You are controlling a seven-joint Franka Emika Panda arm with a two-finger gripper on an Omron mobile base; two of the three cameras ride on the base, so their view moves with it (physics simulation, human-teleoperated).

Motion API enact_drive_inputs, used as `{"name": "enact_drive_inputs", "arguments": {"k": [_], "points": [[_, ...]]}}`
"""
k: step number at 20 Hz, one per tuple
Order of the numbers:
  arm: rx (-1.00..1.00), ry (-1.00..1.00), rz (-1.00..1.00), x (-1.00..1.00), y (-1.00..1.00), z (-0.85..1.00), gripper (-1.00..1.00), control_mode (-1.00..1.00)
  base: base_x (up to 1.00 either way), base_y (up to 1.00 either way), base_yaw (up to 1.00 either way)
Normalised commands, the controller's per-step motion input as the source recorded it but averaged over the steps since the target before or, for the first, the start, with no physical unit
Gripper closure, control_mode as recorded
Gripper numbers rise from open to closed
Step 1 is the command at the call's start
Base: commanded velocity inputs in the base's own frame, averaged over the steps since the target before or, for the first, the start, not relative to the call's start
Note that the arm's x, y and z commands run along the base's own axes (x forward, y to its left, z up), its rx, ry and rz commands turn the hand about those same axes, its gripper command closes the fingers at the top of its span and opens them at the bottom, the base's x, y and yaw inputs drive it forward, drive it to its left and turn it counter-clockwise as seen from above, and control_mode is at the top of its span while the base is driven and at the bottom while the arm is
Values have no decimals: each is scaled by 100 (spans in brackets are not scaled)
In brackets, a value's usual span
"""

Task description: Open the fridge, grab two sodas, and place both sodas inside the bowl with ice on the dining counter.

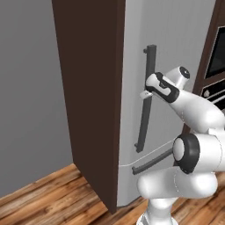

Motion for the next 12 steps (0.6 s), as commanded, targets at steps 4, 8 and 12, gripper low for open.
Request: {"name": "enact_drive_inputs", "arguments": {"k": [4, 8, 12], "points": [[0, 2, 0, -15, -3, -7, 100, -100, 0, 0, 0], [1, 0, -8, -68, -44, 0, 100, -100, 0, 0, 0], [5, 0, -9, -97, -68, 0, 100, -100, 0, 0, 0]]}}
